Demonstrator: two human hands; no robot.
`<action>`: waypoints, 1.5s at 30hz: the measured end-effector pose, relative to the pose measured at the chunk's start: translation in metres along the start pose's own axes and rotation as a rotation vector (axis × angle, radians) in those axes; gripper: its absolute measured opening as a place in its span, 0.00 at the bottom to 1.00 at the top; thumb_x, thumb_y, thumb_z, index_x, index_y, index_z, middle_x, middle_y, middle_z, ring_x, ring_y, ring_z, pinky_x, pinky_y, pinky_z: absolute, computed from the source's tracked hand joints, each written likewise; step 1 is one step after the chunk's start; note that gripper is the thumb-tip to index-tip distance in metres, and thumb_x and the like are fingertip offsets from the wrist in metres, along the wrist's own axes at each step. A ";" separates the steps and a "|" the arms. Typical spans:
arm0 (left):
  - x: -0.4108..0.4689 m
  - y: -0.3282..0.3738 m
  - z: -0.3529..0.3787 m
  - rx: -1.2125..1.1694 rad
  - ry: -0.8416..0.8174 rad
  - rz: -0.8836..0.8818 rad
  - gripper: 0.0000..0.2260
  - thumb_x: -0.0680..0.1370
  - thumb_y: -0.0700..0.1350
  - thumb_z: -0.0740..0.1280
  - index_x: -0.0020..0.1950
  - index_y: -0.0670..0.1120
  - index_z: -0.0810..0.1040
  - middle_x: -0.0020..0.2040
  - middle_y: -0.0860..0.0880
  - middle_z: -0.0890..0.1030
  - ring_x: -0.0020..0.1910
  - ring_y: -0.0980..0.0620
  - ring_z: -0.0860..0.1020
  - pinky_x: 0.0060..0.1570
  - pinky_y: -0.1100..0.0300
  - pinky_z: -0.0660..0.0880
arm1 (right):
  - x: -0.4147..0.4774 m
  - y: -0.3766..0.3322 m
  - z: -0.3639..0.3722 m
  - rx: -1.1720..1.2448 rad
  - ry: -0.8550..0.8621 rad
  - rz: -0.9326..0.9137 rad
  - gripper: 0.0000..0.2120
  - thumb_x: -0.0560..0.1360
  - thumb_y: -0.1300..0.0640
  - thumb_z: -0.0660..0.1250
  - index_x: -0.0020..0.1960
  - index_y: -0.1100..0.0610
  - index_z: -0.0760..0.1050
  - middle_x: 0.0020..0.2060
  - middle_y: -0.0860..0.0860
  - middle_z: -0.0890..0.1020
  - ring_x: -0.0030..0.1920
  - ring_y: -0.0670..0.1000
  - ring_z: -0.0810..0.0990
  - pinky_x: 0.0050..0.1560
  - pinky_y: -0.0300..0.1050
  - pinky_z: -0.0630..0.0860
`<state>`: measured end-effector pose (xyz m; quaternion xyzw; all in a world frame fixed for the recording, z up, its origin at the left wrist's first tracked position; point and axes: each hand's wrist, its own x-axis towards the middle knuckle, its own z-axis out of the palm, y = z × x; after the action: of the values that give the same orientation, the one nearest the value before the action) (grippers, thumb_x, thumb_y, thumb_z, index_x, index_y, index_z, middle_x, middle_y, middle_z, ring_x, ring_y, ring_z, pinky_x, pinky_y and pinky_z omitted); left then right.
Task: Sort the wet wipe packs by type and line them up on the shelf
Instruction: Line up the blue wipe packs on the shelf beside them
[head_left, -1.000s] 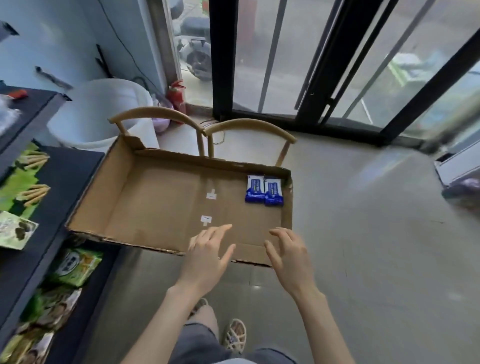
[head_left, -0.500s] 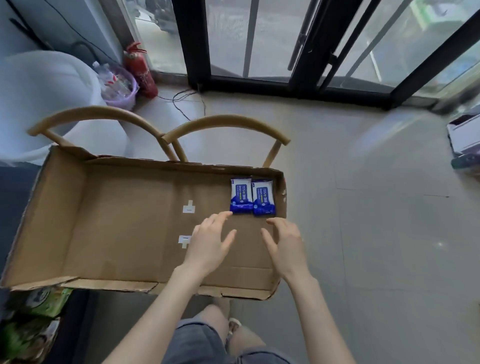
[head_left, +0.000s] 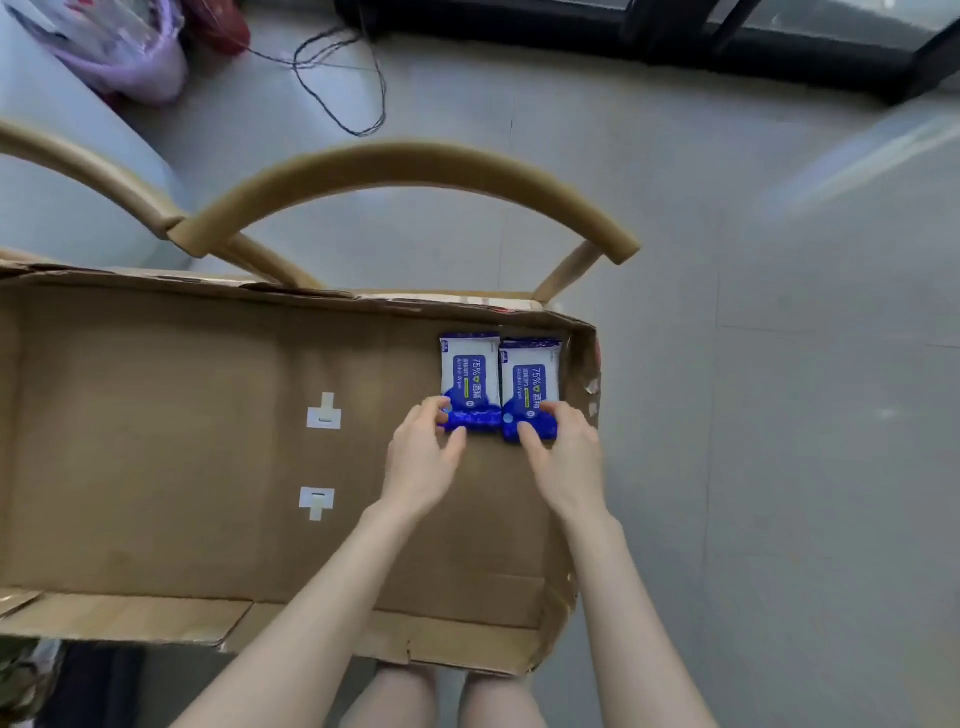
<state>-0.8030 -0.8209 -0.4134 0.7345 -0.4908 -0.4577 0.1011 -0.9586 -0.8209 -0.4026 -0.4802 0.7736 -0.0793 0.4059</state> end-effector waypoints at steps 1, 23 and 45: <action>0.014 -0.005 0.011 -0.023 0.008 -0.039 0.18 0.78 0.45 0.66 0.67 0.46 0.71 0.59 0.50 0.76 0.56 0.54 0.75 0.54 0.60 0.72 | 0.012 0.008 0.009 0.010 -0.006 0.032 0.22 0.78 0.51 0.64 0.69 0.56 0.67 0.67 0.52 0.71 0.66 0.51 0.68 0.62 0.43 0.68; 0.099 -0.044 0.083 -0.342 0.227 -0.233 0.14 0.72 0.45 0.74 0.48 0.46 0.69 0.43 0.57 0.78 0.41 0.63 0.77 0.34 0.74 0.72 | 0.095 0.060 0.081 0.261 0.200 0.212 0.21 0.72 0.55 0.73 0.61 0.59 0.70 0.59 0.52 0.74 0.58 0.47 0.76 0.38 0.21 0.68; -0.157 -0.070 -0.047 -1.225 0.581 -0.394 0.07 0.78 0.42 0.66 0.55 0.42 0.75 0.47 0.47 0.83 0.43 0.54 0.82 0.37 0.66 0.77 | -0.112 -0.049 0.029 0.612 -0.572 -0.088 0.21 0.71 0.68 0.70 0.58 0.49 0.73 0.49 0.47 0.84 0.50 0.49 0.83 0.43 0.42 0.81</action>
<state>-0.7386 -0.6723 -0.3390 0.7129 0.0441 -0.4470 0.5385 -0.8810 -0.7483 -0.3343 -0.3730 0.5493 -0.1863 0.7242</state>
